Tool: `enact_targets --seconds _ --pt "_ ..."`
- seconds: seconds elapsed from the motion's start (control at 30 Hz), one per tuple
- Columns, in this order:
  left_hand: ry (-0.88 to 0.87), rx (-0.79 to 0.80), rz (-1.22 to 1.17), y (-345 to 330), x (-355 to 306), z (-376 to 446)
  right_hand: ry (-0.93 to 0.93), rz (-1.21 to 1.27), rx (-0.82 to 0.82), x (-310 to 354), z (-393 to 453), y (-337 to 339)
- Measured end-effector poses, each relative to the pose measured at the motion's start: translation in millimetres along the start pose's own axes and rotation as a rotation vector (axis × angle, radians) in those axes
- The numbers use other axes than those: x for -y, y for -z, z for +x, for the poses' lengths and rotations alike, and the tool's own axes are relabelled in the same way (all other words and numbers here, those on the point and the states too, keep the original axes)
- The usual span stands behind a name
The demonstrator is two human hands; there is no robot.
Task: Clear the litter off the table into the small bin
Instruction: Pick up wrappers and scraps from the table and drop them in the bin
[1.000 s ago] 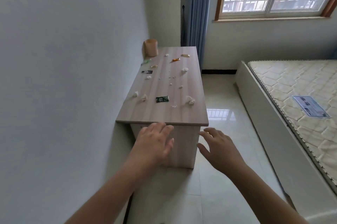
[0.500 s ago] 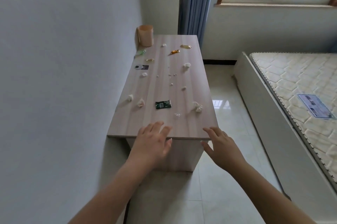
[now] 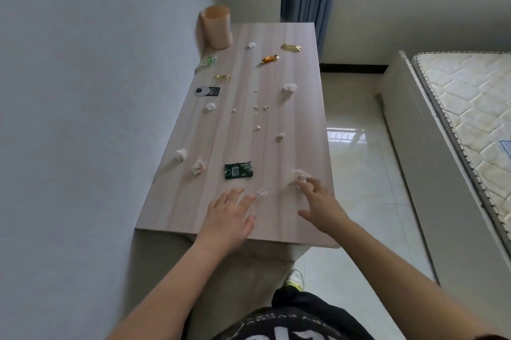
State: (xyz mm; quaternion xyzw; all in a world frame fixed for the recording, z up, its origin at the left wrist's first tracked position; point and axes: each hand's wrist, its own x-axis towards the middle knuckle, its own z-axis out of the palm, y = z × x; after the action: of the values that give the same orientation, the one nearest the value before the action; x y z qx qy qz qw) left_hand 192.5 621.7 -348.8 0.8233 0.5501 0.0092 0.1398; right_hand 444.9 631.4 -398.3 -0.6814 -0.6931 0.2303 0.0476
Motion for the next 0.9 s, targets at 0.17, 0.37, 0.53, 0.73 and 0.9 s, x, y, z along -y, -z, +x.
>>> enact_targets --seconds 0.17,0.37,0.53,0.73,0.9 --pt "0.142 0.113 -0.006 -14.1 19.0 41.4 0.027 -0.094 0.067 -39.0 65.8 -12.2" --pt "0.227 0.163 -0.074 -29.2 30.1 47.1 0.135 -0.123 0.225 -55.4 111.6 -42.2" --pt "0.203 0.120 -0.153 -33.1 54.0 37.9 0.213 -0.013 0.074 -69.8 117.5 -64.7" --pt "0.186 0.058 -0.156 -38.6 96.9 39.1 -0.049 0.309 0.007 -34.2 128.9 -61.2" --pt "0.220 -0.105 -0.164 -40.9 136.7 59.3 0.036 0.165 -0.033 7.9 129.8 -69.6"
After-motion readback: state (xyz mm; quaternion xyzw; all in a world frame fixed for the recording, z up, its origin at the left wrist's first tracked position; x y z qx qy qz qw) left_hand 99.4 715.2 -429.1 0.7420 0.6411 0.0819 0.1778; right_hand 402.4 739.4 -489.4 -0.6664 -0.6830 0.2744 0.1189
